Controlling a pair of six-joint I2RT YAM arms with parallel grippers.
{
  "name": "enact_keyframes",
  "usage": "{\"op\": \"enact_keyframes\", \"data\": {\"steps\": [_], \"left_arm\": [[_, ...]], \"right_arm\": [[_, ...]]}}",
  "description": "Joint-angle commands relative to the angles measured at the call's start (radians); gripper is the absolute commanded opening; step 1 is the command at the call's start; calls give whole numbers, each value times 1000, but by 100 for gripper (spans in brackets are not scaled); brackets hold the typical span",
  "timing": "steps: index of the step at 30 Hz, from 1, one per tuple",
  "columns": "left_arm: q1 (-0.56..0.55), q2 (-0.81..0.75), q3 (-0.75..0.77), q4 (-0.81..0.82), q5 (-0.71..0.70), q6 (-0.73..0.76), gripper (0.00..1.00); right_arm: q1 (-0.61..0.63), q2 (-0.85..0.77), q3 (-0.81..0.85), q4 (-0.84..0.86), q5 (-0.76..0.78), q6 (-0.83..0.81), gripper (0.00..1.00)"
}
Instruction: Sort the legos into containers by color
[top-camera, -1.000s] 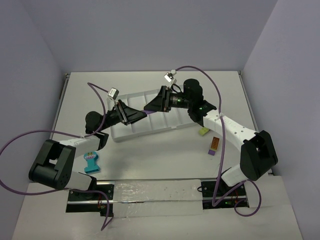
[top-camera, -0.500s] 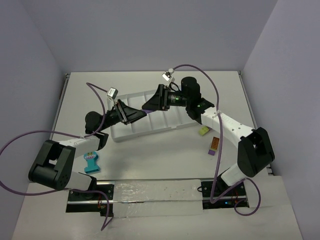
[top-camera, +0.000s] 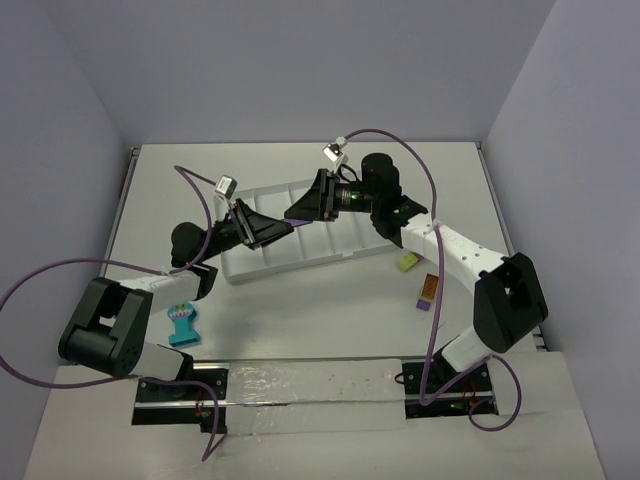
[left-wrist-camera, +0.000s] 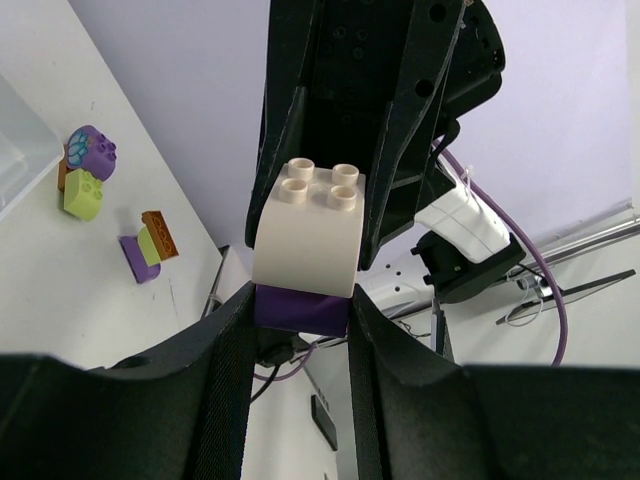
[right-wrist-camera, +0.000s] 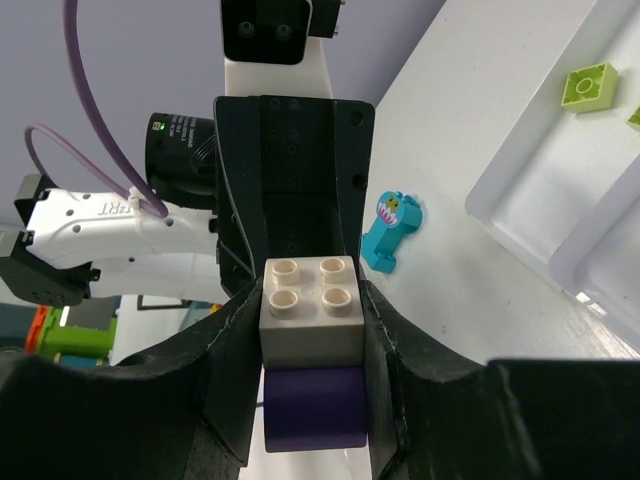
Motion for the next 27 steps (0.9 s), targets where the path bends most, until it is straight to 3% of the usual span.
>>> {"op": "enact_keyframes", "data": {"steps": [1, 7, 12, 14, 18, 27], "left_arm": [[-4, 6, -35, 241, 60, 34, 0], [-4, -41, -161, 158, 60, 114, 0], [-4, -143, -161, -88, 27, 279, 0], [-5, -193, -111, -296, 19, 361, 0], [-6, -261, -44, -521, -9, 504, 0], [-4, -258, 2, -477, -14, 412, 4]], "right_arm": [[-1, -14, 46, 42, 27, -8, 0], [-45, -38, 5, 81, 94, 64, 0], [-71, -21, -3, 129, 125, 138, 0], [-75, -6, 1, 153, 128, 166, 0], [-81, 4, -27, 216, 160, 236, 0], [-79, 10, -10, 208, 138, 208, 0]]}}
